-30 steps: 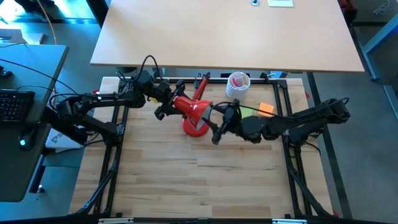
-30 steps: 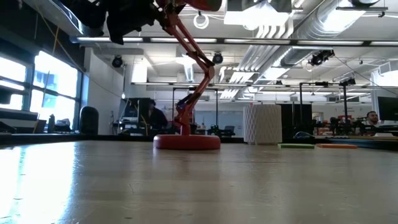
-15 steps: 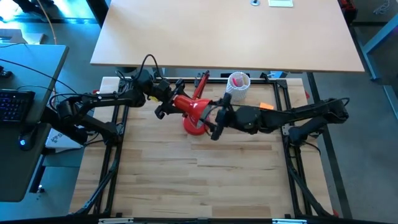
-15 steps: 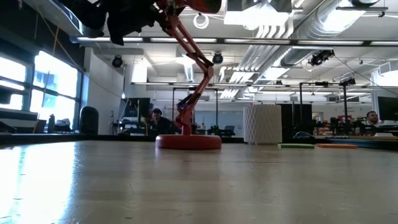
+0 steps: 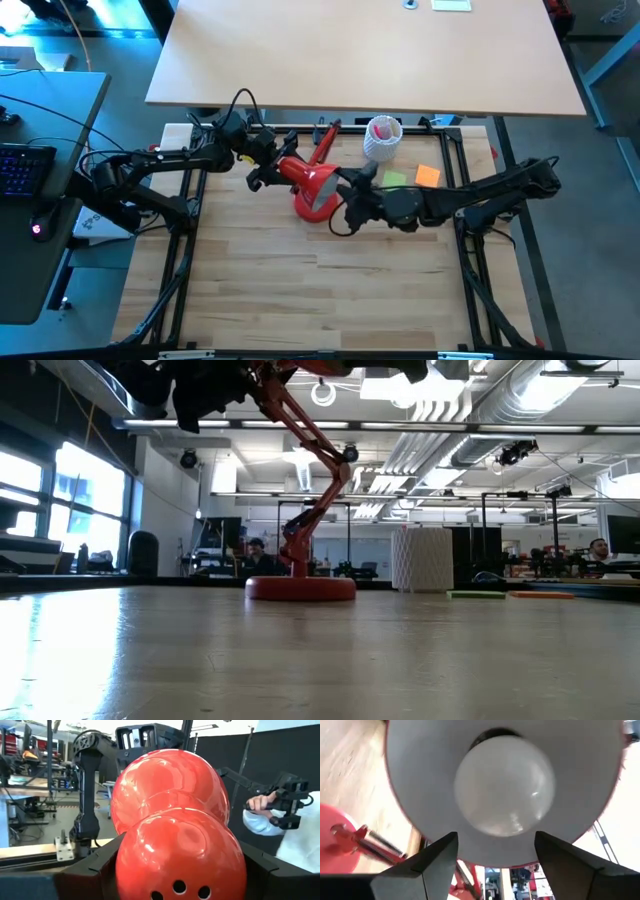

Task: Screw lightbulb
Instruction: Remove the white lightbulb from the red lamp

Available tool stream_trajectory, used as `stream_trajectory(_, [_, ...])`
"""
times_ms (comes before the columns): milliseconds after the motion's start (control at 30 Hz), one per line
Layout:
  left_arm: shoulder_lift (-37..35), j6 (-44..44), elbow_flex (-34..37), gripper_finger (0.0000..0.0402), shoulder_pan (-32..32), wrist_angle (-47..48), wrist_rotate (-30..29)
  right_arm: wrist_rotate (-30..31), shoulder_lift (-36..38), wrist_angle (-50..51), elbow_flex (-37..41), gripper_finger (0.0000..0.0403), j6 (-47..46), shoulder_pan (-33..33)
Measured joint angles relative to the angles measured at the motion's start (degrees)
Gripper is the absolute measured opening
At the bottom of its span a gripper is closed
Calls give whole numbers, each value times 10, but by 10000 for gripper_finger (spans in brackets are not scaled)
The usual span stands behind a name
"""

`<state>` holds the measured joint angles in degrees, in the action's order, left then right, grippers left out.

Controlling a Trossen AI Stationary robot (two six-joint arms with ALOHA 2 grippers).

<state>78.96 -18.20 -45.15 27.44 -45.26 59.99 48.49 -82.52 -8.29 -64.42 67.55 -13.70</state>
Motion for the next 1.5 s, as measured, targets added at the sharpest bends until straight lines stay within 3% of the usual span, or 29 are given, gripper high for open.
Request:
stream_trajectory(500, [0,-18,0,249,-1,-10,-29,29,0,-31,0,320,-204,-14])
stream_trajectory(900, [0,-18,1,249,-4,-11,-29,141,1,-48,0,321,-385,-72])
stream_trajectory(1233, [0,-14,1,249,-9,-13,-35,138,2,-40,0,321,-540,-97])
stream_trajectory(1400, [0,-6,1,249,-9,-12,-35,133,2,-56,0,321,-700,-79])
stream_trajectory(1500, [0,-6,1,249,-8,-12,-33,93,2,-58,0,321,-781,-59])
